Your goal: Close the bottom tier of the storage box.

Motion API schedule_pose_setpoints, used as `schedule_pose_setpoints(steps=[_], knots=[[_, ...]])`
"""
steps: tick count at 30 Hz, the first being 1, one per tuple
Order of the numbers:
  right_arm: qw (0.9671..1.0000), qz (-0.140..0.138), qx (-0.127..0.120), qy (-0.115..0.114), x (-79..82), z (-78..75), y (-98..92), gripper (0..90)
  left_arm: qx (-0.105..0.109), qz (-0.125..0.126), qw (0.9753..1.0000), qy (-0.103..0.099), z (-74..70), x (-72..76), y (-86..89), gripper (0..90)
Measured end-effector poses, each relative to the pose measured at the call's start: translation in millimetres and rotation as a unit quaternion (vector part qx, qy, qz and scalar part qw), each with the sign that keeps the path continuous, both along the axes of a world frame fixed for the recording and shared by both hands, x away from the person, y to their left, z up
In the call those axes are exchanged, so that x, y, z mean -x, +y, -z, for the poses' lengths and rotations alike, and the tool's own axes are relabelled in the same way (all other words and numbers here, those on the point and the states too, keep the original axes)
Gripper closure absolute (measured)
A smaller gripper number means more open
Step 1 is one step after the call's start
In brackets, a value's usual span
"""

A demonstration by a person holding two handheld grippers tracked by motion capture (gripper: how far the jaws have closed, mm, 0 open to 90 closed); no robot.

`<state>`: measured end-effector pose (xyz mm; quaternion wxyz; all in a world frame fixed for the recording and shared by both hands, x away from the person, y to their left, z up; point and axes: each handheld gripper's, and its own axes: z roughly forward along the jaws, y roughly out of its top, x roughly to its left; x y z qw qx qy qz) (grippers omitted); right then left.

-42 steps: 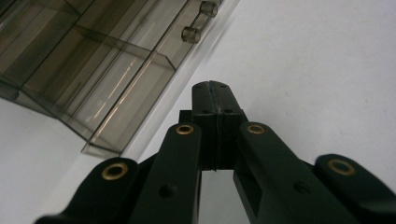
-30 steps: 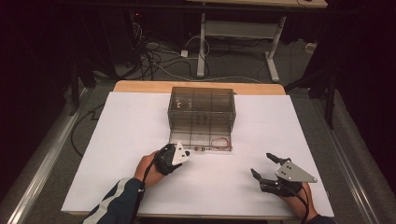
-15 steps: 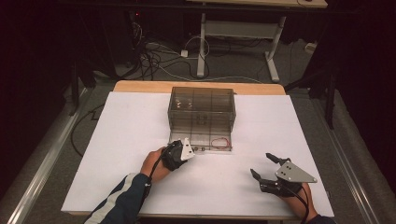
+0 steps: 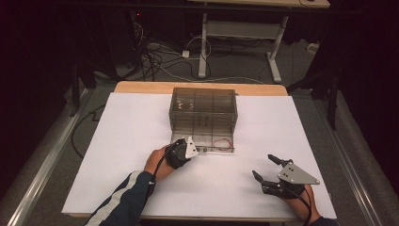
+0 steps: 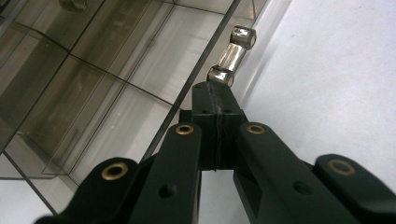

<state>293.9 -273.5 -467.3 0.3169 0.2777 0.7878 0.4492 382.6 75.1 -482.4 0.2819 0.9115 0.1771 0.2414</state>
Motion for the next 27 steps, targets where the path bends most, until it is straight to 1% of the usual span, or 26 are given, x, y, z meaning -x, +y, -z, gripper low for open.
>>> schedule_pose_setpoints(steps=[5, 15, 18, 20, 21, 27], knots=[[1.0000, 0.001, -0.001, 0.001, 0.0, -0.3, -0.3, 24.0, -0.010, 0.002, 0.9999, -0.003, -1.1, -2.0, -2.0, 87.6], [1.0000, -0.001, -0.001, 0.001, 0.2, -0.7, -1.2, 24.4, -0.021, 0.003, 0.9998, -0.003, -2.8, -9.8, -4.9, 87.7], [1.0000, -0.001, -0.002, 0.002, 0.4, -0.8, -1.5, 24.5, -0.026, 0.004, 0.9996, -0.007, -2.9, -11.8, -5.0, 87.6], [1.0000, -0.001, -0.003, 0.002, 0.4, -0.8, -1.5, 24.5, -0.023, 0.003, 0.9997, -0.008, -2.4, -13.2, -4.7, 87.6], [1.0000, -0.001, -0.002, 0.003, 0.4, -0.7, -1.5, 24.5, -0.026, 0.003, 0.9996, -0.007, -2.6, -13.9, -4.6, 87.6], [1.0000, -0.002, -0.002, 0.003, 0.4, -0.8, -1.6, 24.6, -0.029, 0.002, 0.9995, -0.009, -2.5, -16.3, -5.1, 87.6]])
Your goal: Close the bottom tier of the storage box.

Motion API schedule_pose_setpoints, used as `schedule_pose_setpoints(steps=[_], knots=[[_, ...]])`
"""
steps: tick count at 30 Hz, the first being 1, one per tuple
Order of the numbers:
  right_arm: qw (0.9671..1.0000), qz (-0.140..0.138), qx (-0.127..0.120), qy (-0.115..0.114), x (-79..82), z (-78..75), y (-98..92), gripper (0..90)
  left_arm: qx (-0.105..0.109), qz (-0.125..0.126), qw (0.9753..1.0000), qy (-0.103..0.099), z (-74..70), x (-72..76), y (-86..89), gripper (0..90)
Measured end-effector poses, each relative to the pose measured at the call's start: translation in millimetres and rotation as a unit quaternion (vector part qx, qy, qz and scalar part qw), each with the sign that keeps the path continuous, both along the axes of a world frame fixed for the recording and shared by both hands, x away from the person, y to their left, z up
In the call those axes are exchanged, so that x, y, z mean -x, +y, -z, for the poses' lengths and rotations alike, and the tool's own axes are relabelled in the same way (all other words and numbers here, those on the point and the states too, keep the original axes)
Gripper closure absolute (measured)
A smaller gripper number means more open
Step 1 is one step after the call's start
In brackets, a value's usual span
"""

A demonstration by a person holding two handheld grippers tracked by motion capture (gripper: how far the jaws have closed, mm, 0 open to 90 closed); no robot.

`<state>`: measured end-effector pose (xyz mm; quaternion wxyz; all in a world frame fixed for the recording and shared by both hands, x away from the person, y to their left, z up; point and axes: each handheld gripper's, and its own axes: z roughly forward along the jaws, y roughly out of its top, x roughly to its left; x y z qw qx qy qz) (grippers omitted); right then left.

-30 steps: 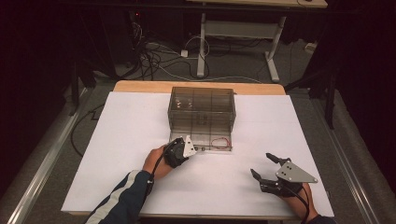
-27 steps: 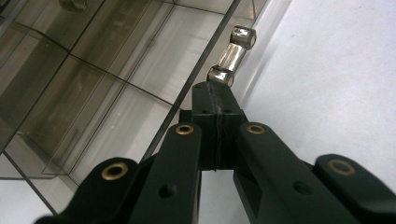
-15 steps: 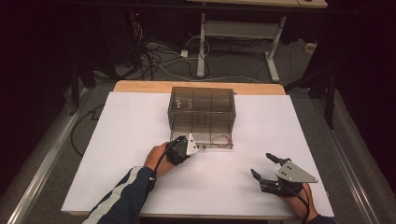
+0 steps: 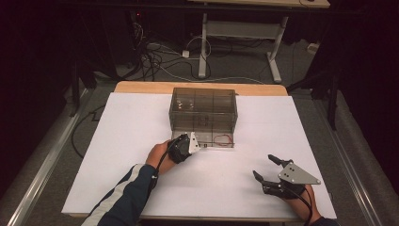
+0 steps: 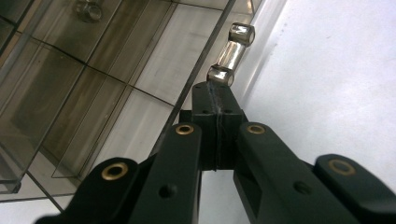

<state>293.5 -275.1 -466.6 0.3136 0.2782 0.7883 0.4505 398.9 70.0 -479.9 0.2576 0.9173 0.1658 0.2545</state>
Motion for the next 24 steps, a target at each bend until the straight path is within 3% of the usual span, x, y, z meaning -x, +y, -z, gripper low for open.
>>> schedule_pose_setpoints(steps=[24], knots=[[1.0000, 0.000, 0.001, 0.000, -0.4, -0.2, -1.2, 24.7, -0.019, -0.006, 0.9997, -0.011, 4.7, -9.6, -3.0, 87.6]])
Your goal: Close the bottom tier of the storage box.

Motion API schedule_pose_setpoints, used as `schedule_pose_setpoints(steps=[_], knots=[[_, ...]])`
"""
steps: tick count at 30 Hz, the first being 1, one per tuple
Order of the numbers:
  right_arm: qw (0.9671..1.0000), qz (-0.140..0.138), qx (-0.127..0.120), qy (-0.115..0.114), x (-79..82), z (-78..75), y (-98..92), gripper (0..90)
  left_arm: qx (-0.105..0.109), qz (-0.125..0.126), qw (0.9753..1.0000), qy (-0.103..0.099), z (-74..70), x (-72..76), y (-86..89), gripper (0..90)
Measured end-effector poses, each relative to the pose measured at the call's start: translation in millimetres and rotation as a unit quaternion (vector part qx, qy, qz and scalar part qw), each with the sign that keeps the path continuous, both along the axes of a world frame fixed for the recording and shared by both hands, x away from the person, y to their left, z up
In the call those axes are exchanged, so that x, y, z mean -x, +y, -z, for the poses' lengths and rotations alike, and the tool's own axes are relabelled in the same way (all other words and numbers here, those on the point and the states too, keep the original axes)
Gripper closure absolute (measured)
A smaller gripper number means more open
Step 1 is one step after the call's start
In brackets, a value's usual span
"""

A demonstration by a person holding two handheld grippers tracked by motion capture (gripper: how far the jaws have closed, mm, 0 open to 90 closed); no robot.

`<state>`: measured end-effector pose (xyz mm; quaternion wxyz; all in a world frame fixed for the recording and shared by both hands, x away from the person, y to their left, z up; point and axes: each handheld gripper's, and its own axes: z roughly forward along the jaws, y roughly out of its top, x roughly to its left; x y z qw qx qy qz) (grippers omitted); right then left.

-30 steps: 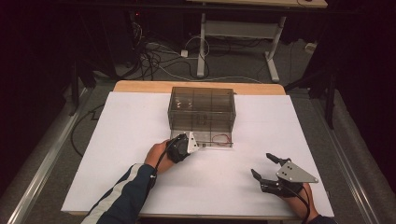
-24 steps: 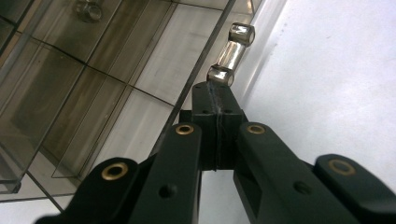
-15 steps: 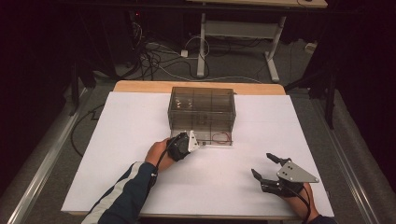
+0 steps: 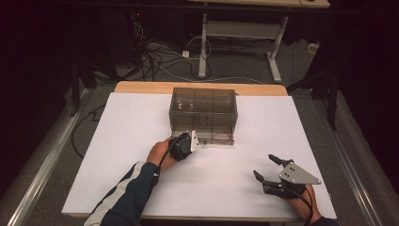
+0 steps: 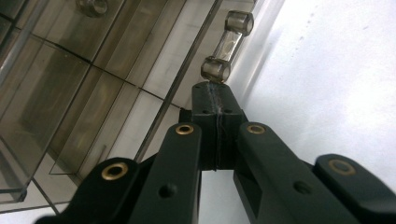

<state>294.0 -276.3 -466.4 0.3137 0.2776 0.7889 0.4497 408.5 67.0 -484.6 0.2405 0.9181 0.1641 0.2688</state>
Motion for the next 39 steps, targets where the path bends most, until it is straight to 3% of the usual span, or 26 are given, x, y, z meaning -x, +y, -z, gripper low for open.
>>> schedule_pose_setpoints(steps=[33, 39], knots=[[1.0000, -0.002, 0.002, 0.001, 0.1, 0.3, 0.2, 24.9, -0.006, -0.010, 0.9999, -0.011, -2.1, -12.9, -3.3, 87.6], [1.0000, -0.002, 0.002, 0.001, 0.1, 0.3, 0.2, 25.0, -0.010, -0.012, 0.9997, -0.021, -4.4, -14.4, -2.4, 87.6]])
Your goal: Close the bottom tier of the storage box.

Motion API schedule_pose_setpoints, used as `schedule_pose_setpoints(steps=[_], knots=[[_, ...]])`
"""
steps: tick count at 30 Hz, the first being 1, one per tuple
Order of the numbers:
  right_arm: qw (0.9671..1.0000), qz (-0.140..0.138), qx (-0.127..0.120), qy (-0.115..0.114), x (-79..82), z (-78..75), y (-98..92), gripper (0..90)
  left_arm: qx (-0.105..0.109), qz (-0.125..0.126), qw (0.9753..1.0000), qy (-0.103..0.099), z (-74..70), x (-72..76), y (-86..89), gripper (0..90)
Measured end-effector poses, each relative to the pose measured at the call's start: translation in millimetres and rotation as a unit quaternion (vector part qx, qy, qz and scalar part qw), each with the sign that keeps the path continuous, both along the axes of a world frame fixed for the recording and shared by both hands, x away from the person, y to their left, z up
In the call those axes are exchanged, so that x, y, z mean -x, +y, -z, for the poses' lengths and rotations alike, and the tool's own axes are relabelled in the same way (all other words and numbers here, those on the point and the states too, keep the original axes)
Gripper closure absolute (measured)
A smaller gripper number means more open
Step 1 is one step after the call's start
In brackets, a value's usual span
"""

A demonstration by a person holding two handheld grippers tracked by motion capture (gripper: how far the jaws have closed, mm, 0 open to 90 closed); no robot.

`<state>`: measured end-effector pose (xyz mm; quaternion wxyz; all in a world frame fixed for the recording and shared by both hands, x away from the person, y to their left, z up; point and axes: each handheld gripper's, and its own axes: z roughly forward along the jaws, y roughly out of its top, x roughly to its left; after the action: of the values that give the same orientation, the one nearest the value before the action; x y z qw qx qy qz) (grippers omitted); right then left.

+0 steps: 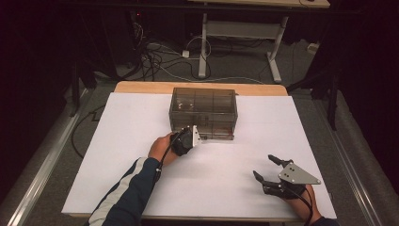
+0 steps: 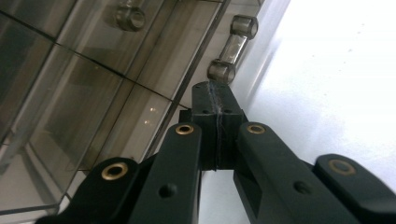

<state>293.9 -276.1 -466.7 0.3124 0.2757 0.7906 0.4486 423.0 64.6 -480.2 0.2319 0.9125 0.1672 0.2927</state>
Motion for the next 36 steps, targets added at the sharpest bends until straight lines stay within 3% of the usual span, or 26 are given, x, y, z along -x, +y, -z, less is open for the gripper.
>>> schedule_pose_setpoints(steps=[36], knots=[[1.0000, -0.001, 0.002, 0.001, 0.1, 0.2, 0.8, 25.4, -0.002, -0.028, 0.9996, -0.011, 3.6, -11.6, 12.3, 87.6]])
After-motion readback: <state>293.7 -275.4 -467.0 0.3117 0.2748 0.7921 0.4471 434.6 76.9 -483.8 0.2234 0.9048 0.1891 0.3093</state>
